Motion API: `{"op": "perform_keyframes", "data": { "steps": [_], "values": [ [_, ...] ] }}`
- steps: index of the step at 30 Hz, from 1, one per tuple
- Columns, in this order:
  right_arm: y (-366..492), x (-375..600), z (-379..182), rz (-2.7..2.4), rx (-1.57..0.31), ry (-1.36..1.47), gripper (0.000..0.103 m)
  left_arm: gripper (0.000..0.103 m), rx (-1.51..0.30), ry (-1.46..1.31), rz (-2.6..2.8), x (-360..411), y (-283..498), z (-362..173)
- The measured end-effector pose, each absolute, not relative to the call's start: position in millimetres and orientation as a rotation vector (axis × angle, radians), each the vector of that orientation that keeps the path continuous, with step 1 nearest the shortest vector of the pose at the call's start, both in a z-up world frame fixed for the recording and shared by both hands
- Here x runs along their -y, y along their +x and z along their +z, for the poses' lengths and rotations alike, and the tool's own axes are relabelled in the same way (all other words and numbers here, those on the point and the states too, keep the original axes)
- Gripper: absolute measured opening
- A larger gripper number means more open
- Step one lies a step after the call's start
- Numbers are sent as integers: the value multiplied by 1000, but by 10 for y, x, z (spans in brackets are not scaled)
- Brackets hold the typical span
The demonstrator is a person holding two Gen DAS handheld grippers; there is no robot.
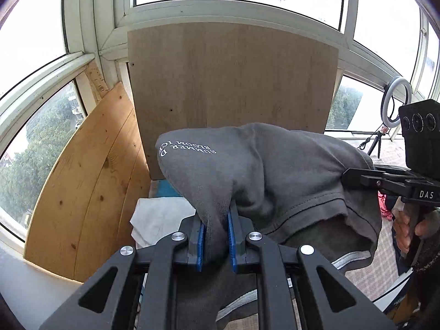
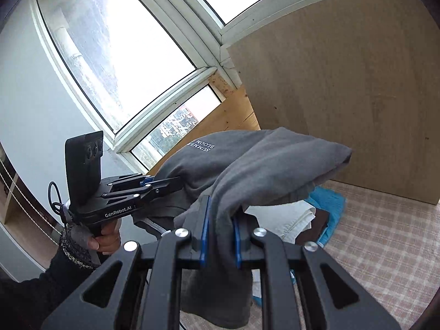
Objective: Fold clothes
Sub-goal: 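Lift and carry the folded sweatshirt with both grippers toward the clothes stack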
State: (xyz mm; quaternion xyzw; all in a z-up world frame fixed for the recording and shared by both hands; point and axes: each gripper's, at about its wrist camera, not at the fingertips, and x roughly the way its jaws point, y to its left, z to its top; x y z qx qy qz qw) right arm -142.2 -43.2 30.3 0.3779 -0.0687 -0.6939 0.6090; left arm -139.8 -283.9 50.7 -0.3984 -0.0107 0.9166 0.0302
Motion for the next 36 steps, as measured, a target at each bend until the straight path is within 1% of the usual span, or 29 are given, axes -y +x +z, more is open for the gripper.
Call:
{"op": "perform_keyframes", "data": {
  "steps": [8,12,17,23,26,28,29,31,34,35,36],
  "values": [
    [-1359,1053,233,-1579,84,905,14,12,103,-1233,2828,3381,-1414,410],
    [-1395,1225,232,-1560,15,919,14,12,143,-1216,2851,3449,-1310,339],
    [-1414,1348,198,-1533,-48,935,14,12,194,-1263,2850,3498,-1303,215],
    [-1451,1320,185,-1542,-30,946,14,12,112,-1288,2842,3418,-1384,187],
    [-1438,1280,212,-1575,-33,927,14,12,16,-1273,2833,3387,-1431,195],
    [-1397,1254,181,-1603,-38,921,14,12,-41,-1295,2812,3426,-1467,62],
    [-1366,1234,134,-1618,-35,925,14,12,-69,-1305,2801,3445,-1485,-6],
    [-1251,1171,-101,-1655,-38,948,14,12,-24,-1409,2745,3556,-1527,-367],
    [-1097,1194,-799,-1652,-112,1106,14,13,12,-1592,2641,3661,-1503,-966],
    [-1061,1208,-1025,-1641,-141,1168,14,14,29,-1618,2632,3689,-1482,-1048],
    [-1047,1212,-1195,-1624,-169,1229,17,17,47,-1644,2623,3718,-1461,-1128]
  ]
}}
